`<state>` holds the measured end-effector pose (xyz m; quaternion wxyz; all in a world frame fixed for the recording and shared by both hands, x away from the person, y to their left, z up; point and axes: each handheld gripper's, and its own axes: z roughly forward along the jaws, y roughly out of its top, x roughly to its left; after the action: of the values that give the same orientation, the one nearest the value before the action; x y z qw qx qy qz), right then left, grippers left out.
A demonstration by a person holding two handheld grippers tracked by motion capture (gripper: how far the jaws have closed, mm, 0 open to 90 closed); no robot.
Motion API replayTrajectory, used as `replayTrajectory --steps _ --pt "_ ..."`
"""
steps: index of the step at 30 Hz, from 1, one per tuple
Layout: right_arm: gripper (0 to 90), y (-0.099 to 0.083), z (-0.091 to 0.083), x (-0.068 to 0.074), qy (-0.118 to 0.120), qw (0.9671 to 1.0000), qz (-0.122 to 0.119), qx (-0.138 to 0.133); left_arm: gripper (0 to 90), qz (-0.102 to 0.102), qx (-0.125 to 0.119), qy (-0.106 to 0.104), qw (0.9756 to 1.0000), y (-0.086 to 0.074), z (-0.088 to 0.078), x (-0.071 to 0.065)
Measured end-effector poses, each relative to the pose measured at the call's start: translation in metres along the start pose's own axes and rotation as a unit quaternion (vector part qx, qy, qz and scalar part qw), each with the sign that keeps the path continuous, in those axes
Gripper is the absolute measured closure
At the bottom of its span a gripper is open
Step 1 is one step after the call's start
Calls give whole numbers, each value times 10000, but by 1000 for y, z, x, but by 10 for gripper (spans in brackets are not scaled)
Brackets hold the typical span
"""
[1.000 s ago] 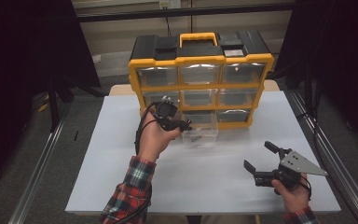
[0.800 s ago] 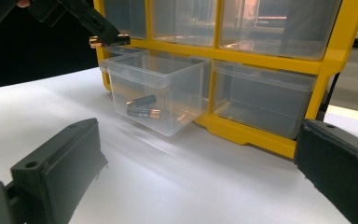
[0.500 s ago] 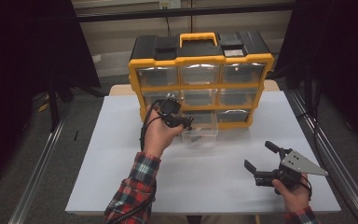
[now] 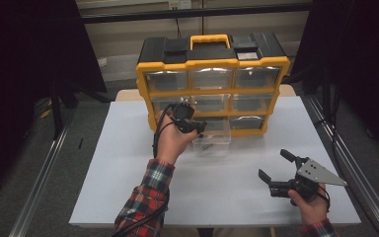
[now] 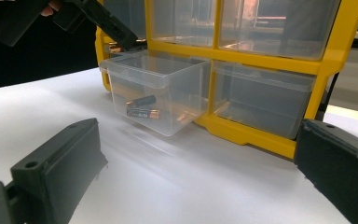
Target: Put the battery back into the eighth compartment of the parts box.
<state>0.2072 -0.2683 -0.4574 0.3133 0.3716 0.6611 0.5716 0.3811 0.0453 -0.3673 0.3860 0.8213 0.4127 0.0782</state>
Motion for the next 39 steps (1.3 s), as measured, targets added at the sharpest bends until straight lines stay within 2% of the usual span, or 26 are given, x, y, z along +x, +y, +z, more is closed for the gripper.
replayTrajectory --steps 2,4,10,11,15,25,29,30,31,32,33,37,38,39 --pt "4 0 0 0 -9 10000 4 -9 771 -80 -52 7 10000 0 2 -1" --pt "4 0 0 0 -8 10000 4 -9 771 13 44 -17 10000 0 3 0" --pt "4 0 0 0 4 10000 11 1 771 14 44 30 10000 1 6 0" --pt "4 0 0 0 2 10000 12 -2 771 -40 -14 34 10000 1 7 -1" --pt "4 0 0 0 3 10000 3 -10 771 61 14 39 10000 2 8 -1" --pt "4 0 1 0 4 10000 5 -8 768 61 -5 63 10000 0 14 1" --pt "4 0 1 0 9 10000 -11 -1 714 34 -135 44 9999 -1 9 1" --pt "4 0 1 0 8 10000 -8 0 694 161 -90 36 9998 -1 7 3" --pt "4 0 1 0 7 10000 -5 1 685 40 -168 25 9998 -2 6 2" --pt "4 0 1 0 6 10000 -7 -1 688 47 -172 26 9998 -2 4 2" --pt "4 0 1 0 6 10000 -4 0 687 156 -149 19 9998 -2 2 3" --pt "4 0 1 1 6 10000 -1 -2 670 14 -288 27 9996 -6 -4 1" --pt "4 0 1 1 5 10000 -2 0 671 129 -228 14 9997 -8 -6 3" --pt "4 0 1 1 6 10000 -4 -3 672 -74 -366 -41 9993 -9 -6 1"
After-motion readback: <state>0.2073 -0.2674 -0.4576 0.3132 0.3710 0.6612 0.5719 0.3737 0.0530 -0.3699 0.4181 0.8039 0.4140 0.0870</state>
